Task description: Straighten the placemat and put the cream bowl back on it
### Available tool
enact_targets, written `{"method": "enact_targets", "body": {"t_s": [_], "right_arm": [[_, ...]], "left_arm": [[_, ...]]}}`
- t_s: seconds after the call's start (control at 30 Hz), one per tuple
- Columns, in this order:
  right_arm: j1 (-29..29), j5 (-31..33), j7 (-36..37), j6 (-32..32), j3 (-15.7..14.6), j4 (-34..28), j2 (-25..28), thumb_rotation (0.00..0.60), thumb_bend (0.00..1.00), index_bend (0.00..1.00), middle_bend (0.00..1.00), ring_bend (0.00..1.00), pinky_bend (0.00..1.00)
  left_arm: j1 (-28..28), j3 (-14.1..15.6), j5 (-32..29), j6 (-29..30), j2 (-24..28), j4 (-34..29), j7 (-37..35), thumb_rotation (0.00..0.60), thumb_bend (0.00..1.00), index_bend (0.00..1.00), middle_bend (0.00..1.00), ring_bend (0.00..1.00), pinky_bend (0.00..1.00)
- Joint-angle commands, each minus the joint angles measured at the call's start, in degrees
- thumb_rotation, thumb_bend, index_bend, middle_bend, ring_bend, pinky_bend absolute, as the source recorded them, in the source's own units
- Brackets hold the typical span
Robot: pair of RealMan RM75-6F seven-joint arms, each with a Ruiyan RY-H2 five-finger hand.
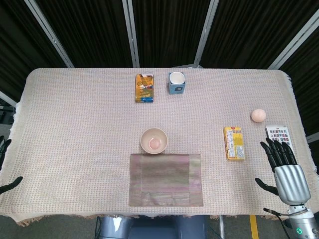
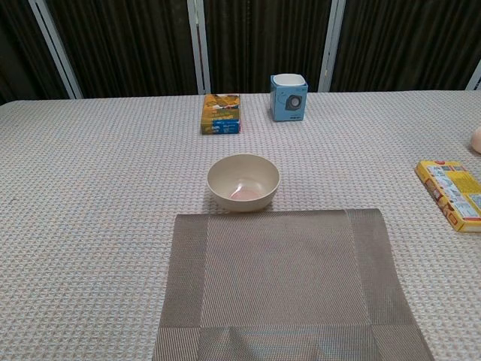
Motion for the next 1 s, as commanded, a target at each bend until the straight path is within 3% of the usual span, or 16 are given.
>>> {"method": "enact_targets", "body": {"t_s": [0.03,0.63,0.8,1.0], "right_arm": [[0.0,0.04,-0.04,-0.07,-0.03,0.02,-0.04,0.6,0.0,0.0,0.0,0.0,0.0],[-0.09,1.08,0.39,-0.19,0.27,-0.08,0.2,0.6,0.0,0.0,0.0,0.0,0.0],[-0.16,2.56,0.44,-0.6,0.58,0.6,0.29,0.6,0.0,0.0,0.0,0.0,0.0],[0.32,5.7,0.0,-2.22,1.49,1.78,-0.31,0.6,0.0,0.0,0.0,0.0,0.0]], "left_arm": [[0.0,-0.01,-0.01,0.02,0.01,0.02,-0.02,0.6,0.0,0.0,0.0,0.0,0.0],[-2.39,-0.49,-0.81,-3.73,-1.78,1.28,1.76,0.6,0.0,0.0,0.0,0.0,0.0],[-9.13,-2.86,-0.29,-11.3,-5.09,5.04,1.44,0.6,0.0,0.02,0.0,0.0,0.0],[-19.84,-5.83,1.67,-22.37,-11.04,11.98,2.84,0.6,0.01,0.13,0.0,0.0,0.0]]}}
